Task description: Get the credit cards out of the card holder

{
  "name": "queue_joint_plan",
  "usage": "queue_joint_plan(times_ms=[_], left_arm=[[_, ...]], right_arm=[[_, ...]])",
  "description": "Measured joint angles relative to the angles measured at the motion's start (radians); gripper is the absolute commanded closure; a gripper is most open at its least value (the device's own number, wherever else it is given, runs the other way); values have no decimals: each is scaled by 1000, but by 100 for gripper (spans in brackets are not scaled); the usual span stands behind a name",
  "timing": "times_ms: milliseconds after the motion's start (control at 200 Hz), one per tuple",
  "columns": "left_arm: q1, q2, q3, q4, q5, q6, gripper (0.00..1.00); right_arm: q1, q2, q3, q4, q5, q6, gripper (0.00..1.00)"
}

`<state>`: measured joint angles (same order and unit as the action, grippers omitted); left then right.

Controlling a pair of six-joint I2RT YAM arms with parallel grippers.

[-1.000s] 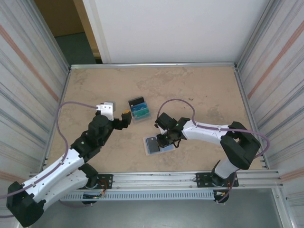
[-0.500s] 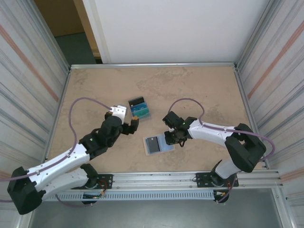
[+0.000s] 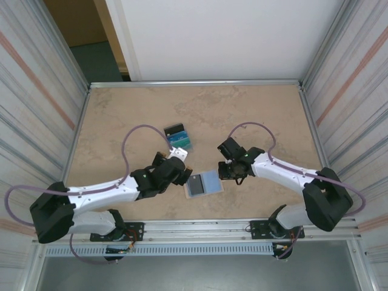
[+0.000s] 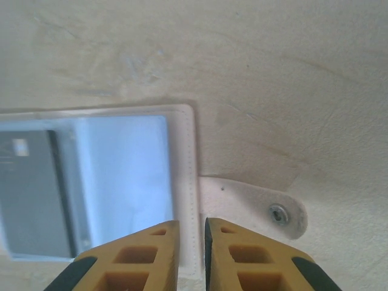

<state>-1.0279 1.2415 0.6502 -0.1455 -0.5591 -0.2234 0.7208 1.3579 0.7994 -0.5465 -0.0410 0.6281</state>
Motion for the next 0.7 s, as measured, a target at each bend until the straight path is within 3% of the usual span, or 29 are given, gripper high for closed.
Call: queue_joint_plan(times_ms=[356,702], left_arm=[[0,122,-5,38,95,-101,1],[0,216,-5,35,126,-147,1]], right_arm=[[-34,-23,-35,179,-248,50,72],[-34,78,-67,292,-354,73,72]])
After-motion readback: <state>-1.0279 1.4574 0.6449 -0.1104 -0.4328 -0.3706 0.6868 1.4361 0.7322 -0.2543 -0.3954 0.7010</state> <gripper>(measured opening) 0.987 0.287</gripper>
